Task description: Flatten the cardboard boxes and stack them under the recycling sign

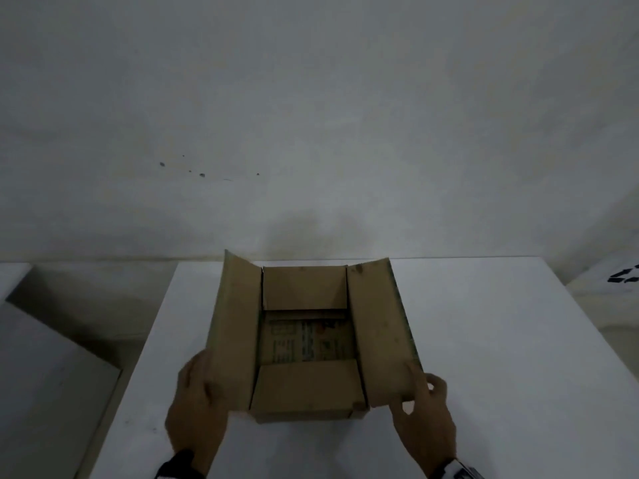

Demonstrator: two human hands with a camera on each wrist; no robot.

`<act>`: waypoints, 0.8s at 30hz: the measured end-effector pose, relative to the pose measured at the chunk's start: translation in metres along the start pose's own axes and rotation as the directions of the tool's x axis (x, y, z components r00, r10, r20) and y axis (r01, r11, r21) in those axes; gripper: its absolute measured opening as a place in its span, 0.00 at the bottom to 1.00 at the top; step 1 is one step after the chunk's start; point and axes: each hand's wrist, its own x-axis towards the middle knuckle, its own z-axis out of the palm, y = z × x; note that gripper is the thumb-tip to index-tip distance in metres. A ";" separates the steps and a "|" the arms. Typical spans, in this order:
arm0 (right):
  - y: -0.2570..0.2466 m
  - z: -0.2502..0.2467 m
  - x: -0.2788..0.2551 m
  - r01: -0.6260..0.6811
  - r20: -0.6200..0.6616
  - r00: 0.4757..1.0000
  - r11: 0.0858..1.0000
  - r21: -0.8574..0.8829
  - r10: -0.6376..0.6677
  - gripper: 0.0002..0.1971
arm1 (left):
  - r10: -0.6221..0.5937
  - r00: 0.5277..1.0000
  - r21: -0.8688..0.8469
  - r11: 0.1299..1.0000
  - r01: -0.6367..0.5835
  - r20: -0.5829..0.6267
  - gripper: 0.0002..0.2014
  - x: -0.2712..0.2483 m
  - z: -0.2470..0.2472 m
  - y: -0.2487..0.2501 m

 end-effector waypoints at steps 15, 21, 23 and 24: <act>-0.036 0.035 0.037 -0.382 0.546 0.824 0.859 0.342 0.149 0.36 | -0.325 0.757 -0.135 0.870 0.474 0.568 0.10 0.002 0.047 -0.007; -0.027 0.044 0.032 -0.445 0.607 0.788 0.777 0.445 0.104 0.39 | -0.265 0.760 -0.212 0.859 0.465 0.593 0.09 -0.005 0.042 -0.012; -0.034 0.031 0.029 -0.488 0.655 0.746 0.764 0.422 0.115 0.25 | -0.225 0.718 -0.197 0.870 0.452 0.658 0.08 -0.005 0.037 -0.014; -0.034 0.026 0.030 -0.506 0.676 0.727 0.759 0.409 0.121 0.20 | -0.193 0.701 -0.180 0.889 0.421 0.686 0.09 -0.005 0.033 -0.014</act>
